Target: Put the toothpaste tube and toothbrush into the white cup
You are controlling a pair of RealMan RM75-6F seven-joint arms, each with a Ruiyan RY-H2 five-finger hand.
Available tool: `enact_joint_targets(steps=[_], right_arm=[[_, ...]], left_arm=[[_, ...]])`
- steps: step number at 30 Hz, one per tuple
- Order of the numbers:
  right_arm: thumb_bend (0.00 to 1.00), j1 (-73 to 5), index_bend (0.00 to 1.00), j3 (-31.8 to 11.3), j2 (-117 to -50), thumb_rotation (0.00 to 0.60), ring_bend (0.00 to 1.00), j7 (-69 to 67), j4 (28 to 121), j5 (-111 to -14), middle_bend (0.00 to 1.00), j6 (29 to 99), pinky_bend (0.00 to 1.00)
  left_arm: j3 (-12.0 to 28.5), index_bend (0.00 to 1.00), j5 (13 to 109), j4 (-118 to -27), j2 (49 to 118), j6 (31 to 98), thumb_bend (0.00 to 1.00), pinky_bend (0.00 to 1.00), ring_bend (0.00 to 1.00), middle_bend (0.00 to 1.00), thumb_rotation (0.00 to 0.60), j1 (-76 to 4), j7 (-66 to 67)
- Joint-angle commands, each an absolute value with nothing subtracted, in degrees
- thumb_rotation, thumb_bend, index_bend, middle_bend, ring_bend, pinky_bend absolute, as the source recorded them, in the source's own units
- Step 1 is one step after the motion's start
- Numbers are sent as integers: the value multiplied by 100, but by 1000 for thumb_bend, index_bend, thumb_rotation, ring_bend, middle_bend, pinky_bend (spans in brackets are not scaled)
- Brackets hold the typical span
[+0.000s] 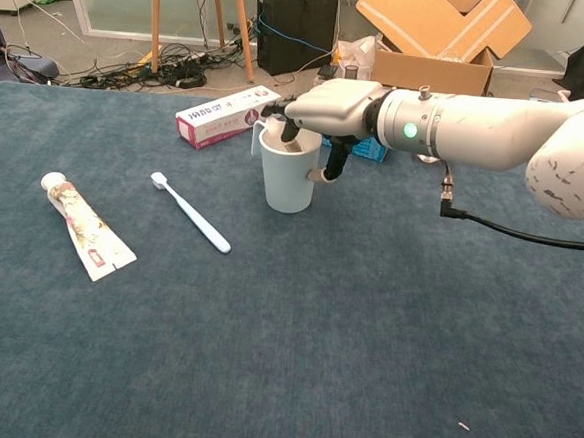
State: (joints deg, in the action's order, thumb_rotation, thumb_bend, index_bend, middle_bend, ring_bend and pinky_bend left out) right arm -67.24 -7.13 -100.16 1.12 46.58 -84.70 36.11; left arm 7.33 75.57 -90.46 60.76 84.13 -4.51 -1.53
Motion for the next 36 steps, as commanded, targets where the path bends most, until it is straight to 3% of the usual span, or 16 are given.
enact_joint_targets(steps=[1,32,36], right_arm=[[262,-6752,624,-711,-10041,600,0,53,4622,-8491,0,3626,127],[260,-6934,624,-496,-10220,600,0,-522,4492,-8824,0,3873,127],[258,-6916,535,-496,-10153,600,0,-458,4593,-8809,0,3892,127]], left_arm=[[740,242,7544,-9050,6067,8418,150,0,0,28,600,-443,-150],[826,269,7384,-9105,6001,8483,150,0,0,31,600,-363,-77],[821,269,7408,-9128,5999,8507,150,0,0,31,600,-355,-50]])
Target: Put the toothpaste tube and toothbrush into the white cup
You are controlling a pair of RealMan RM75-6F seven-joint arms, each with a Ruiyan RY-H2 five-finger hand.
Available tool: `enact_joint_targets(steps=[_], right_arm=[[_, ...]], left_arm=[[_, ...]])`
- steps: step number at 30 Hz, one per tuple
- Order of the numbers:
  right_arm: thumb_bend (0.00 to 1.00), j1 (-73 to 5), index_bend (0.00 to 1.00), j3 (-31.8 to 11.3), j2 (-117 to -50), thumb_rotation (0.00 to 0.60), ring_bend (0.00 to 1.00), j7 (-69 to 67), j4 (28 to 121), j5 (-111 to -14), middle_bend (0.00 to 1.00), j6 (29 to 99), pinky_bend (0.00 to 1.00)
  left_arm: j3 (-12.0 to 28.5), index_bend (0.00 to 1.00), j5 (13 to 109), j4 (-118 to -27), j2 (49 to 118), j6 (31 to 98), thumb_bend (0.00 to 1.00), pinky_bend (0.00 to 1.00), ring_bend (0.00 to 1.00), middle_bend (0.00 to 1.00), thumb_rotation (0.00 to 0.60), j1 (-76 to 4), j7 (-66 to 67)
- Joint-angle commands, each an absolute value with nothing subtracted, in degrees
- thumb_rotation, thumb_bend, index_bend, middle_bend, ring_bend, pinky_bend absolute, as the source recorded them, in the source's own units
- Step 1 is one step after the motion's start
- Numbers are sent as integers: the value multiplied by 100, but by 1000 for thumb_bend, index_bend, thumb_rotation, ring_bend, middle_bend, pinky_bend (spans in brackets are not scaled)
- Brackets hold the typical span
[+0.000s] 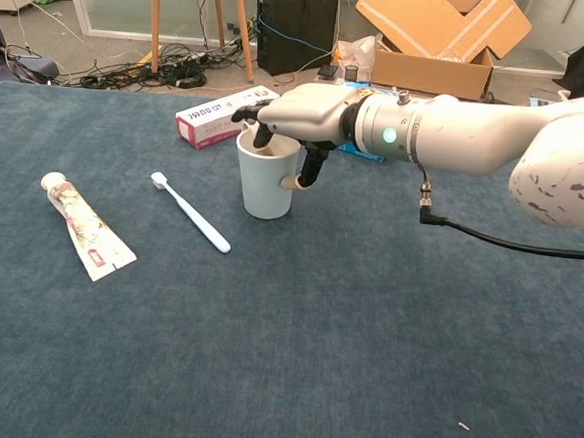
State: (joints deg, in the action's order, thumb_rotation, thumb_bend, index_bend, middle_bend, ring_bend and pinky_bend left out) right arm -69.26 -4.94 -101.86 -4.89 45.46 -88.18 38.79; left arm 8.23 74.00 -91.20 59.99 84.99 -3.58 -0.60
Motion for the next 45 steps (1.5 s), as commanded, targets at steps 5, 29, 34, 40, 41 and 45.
enact_joint_targets(steps=[5,29,34,40,41,45], right_arm=[[257,-6882,421,-515,-10059,600,0,-334,4740,-8771,0,3933,127],[253,-6557,215,-752,-9148,600,0,457,6042,-8507,0,4397,127],[216,-6203,215,-764,-8497,600,0,855,6913,-8474,0,4871,127],[200,-5574,215,-658,-7408,600,0,1336,8239,-8560,0,5624,127],[199,-5441,215,-635,-7192,600,0,1410,8484,-8589,0,5781,127],[199,-4987,215,-534,-6589,600,0,1532,9172,-8732,0,6311,127]], left_arm=[[809,269,7444,-9162,6001,8543,150,0,0,31,600,-343,-4],[752,269,7511,-9253,5994,8491,150,0,0,32,600,-355,131],[683,269,7610,-9279,5979,8335,150,0,0,33,600,-408,0],[607,269,7935,-9369,5905,8277,150,0,0,33,600,-474,-324],[595,269,8026,-9361,5896,8278,150,0,0,33,600,-501,-346],[574,268,8322,-9407,5819,8212,150,0,0,32,600,-650,-396]])
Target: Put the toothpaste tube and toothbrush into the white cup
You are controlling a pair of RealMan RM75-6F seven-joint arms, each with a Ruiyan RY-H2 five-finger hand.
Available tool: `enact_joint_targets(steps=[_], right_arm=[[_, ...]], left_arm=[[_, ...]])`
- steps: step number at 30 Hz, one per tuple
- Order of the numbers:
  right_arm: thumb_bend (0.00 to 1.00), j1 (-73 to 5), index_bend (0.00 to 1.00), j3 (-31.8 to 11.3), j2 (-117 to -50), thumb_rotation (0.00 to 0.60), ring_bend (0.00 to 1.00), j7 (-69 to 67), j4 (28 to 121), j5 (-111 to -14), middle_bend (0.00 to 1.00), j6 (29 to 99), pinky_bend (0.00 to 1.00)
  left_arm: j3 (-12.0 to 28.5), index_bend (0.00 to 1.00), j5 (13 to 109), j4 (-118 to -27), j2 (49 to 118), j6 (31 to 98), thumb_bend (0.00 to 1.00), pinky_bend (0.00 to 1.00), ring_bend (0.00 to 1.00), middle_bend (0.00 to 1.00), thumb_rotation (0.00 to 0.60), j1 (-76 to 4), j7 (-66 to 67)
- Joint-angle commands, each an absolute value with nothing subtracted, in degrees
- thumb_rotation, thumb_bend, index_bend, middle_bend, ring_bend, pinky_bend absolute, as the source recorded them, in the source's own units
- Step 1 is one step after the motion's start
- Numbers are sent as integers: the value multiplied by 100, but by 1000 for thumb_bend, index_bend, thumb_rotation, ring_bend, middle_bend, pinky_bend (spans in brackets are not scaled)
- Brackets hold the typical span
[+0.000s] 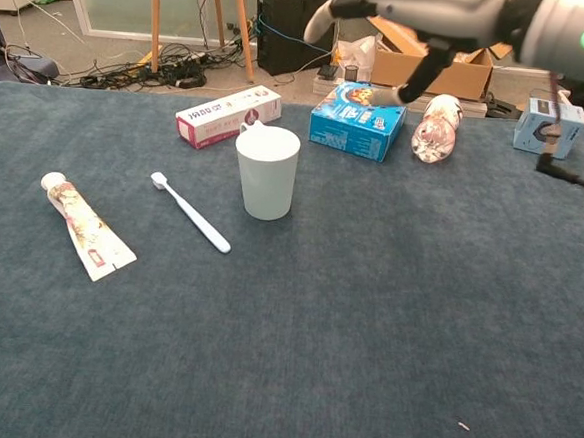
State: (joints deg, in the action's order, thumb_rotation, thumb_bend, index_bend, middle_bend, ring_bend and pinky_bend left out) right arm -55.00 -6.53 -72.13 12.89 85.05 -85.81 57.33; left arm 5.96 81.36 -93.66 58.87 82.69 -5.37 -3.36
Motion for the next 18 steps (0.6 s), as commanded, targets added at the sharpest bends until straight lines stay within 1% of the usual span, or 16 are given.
enact_joint_targets(steps=[1,4,8,13,18], right_arm=[[200,-4848,215,-495,-6438,600,0,1545,9330,-8797,0,6476,127],[200,-4532,215,-391,-6156,600,0,1522,9596,-8971,0,6841,127],[199,-4069,215,-216,-5857,600,0,1490,9797,-9234,0,7323,127],[200,-3628,215,-67,-5722,600,0,1317,9750,-9451,0,7717,127],[199,-3374,215,-46,-5695,600,0,1125,9609,-9591,0,7945,127]], left_arm=[[570,268,8424,-9420,5773,8160,150,0,0,32,600,-717,-453],[575,268,8661,-9362,5695,7996,150,0,0,32,600,-914,-775],[588,268,8922,-9057,5643,7641,150,0,0,32,600,-1278,-1133],[585,268,9151,-8766,5687,7265,150,0,0,32,600,-1691,-1076],[565,268,9327,-8485,5789,6883,150,0,0,32,600,-2089,-785]])
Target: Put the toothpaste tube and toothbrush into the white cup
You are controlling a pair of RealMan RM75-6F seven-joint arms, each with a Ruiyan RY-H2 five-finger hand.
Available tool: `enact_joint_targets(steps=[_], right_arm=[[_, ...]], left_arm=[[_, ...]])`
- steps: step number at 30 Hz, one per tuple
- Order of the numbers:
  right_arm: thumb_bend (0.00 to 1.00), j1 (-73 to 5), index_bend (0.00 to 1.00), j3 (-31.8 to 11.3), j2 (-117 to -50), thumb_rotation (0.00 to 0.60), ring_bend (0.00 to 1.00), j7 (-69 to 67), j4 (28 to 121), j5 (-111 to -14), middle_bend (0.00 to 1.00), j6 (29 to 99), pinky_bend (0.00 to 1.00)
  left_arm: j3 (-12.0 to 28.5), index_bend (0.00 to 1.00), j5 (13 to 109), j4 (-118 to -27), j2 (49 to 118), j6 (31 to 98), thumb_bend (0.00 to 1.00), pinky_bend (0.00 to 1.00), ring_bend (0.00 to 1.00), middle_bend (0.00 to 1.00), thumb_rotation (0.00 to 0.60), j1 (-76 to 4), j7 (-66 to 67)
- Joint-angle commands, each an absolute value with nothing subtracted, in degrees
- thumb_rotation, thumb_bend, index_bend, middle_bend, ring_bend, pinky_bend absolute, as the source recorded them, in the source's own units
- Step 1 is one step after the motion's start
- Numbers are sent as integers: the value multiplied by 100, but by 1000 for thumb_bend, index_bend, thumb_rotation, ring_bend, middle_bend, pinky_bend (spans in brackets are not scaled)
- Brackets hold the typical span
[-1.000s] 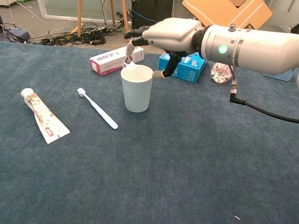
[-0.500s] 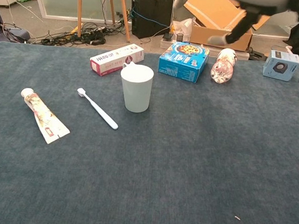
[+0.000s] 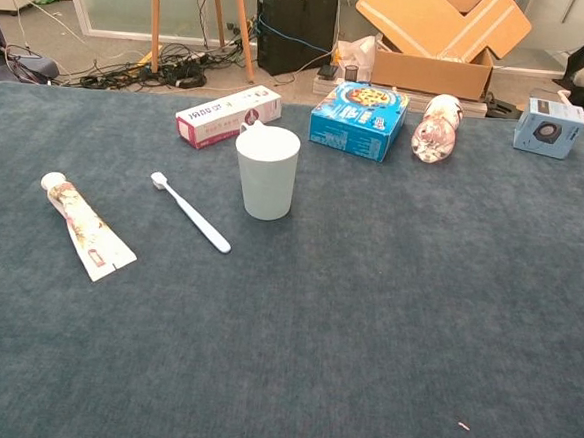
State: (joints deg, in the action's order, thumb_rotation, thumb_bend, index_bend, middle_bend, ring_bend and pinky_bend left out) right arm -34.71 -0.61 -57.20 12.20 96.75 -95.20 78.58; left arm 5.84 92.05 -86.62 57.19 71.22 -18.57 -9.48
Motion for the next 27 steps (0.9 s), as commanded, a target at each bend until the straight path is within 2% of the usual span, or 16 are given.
enact_joint_targets(steps=[1,12,27], right_arm=[[199,-3327,215,-54,-5685,600,0,1084,9582,-9618,0,7989,127],[199,-2996,215,-180,-5576,600,0,683,9353,-9716,0,8266,127],[199,-2731,215,-337,-5577,600,0,248,8991,-9676,0,8340,127]], left_arm=[[547,268,9365,-8412,5821,6772,150,0,0,32,600,-2187,-752],[334,244,9766,-7514,6345,6287,150,0,0,10,600,-2850,-640],[-46,216,10437,-5784,7509,6333,150,0,0,0,600,-3537,-342]])
